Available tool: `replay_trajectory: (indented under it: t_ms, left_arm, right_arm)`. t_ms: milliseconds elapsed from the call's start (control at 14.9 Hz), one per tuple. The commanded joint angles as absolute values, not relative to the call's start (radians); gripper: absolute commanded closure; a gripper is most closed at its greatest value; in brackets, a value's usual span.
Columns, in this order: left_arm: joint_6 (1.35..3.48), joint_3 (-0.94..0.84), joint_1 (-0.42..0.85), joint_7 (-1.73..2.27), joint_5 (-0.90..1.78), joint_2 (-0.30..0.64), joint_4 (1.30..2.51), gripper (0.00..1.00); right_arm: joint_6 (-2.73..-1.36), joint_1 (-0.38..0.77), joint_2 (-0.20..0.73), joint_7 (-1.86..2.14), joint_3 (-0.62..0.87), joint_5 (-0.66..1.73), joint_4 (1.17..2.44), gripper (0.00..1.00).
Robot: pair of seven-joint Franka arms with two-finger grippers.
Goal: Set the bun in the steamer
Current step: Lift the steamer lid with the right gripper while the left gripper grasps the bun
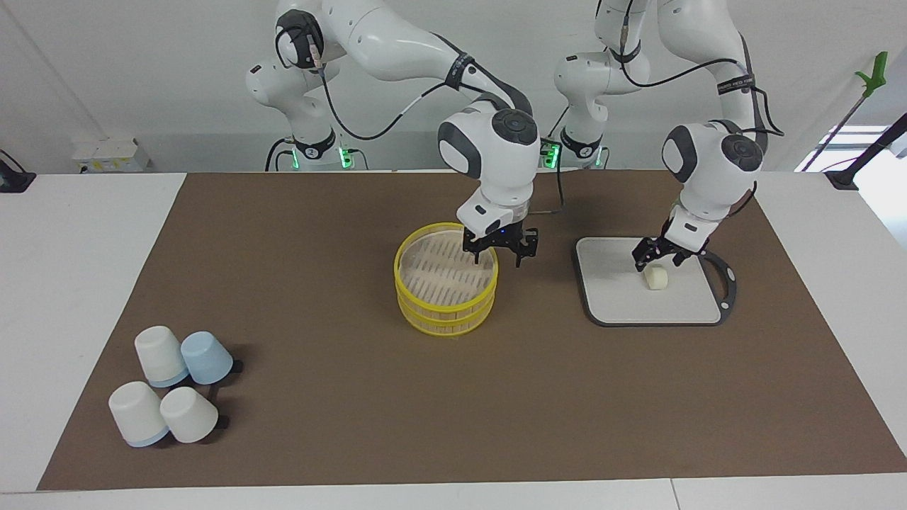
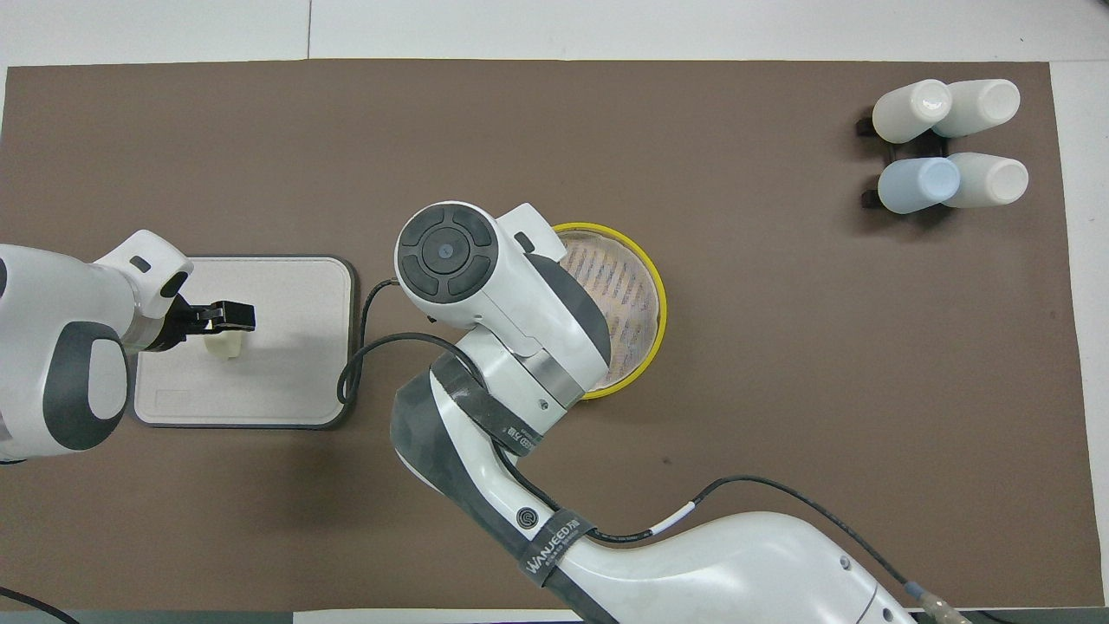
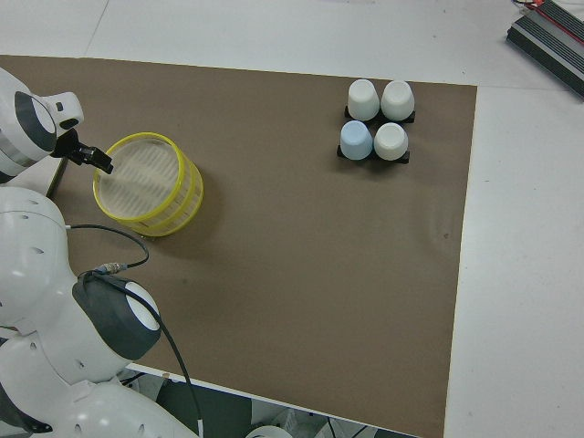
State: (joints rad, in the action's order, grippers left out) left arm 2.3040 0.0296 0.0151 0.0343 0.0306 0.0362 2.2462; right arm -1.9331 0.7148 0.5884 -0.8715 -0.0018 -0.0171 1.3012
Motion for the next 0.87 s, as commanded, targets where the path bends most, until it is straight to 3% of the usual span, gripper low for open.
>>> replay_trajectory:
  t_ms: [0,67,134,201,269,336,806]
  left_arm:
    - [2.364,0.028,-0.009,0.029,0.011,0.049,2.267,0.0]
    - [2.367,0.028,-0.009,0.029,0.009,0.055,2.267,0.0]
    - [2.367,0.028,-0.011,0.029,0.011,0.055,2.267,0.0]
    - [2.368,0.028,-0.011,0.031,0.011,0.057,2.266,0.0]
    - [2.37,0.028,-0.011,0.029,0.011,0.058,2.266,0.0]
    - [2.37,0.028,-0.011,0.029,0.011,0.06,2.266,0.0]
    - [2.402,0.026,-0.011,0.029,0.009,0.083,2.266,0.0]
  right_arm:
    - [-1.97,0.716,0.584,-0.876,-0.003,-0.034,1.341,0.11]
    - [-1.968,0.716,0.583,-0.876,-0.003,-0.037,1.342,0.13]
    - [-1.968,0.716,0.583,-0.876,-0.003,-0.037,1.344,0.24]
    - [-1.967,0.718,0.583,-0.877,-0.003,-0.037,1.345,0.48]
    - [-1.967,0.718,0.581,-0.877,-0.003,-0.035,1.35,0.82]
    - [-1.959,0.716,0.581,-0.877,-0.003,-0.037,1.348,1.0]
    - [-1.919,0.718,0.578,-0.877,-0.002,-0.046,1.327,1.0]
